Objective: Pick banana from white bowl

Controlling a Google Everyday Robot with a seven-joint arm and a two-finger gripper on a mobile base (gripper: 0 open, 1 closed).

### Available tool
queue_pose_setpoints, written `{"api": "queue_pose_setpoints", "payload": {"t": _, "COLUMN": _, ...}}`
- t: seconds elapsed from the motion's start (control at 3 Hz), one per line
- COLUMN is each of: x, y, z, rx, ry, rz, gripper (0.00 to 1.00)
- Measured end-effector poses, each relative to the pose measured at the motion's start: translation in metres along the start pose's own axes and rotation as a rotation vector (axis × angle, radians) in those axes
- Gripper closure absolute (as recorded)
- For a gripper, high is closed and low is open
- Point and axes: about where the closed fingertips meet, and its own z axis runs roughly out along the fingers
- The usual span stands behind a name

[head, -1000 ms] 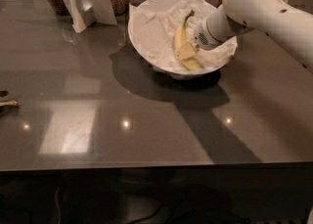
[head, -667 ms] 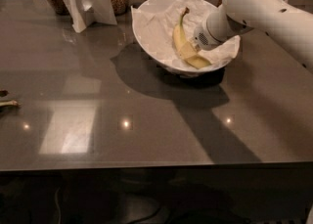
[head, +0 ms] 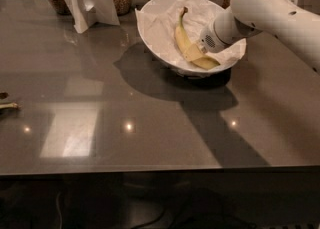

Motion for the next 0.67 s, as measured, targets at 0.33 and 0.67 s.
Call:
{"api": "queue_pose_setpoints", "payload": {"t": 0.33, "x": -0.004, "y": 0.0, "z": -0.009, "rx": 0.007, "ry": -0.022, "rz": -0.01, "gripper": 1.0}}
{"api": "queue_pose_setpoints", "payload": {"t": 0.67, "x": -0.014, "y": -0.001, "z": -0.025, "rx": 0.02, "ry": -0.056, "rz": -0.035, "gripper": 1.0}}
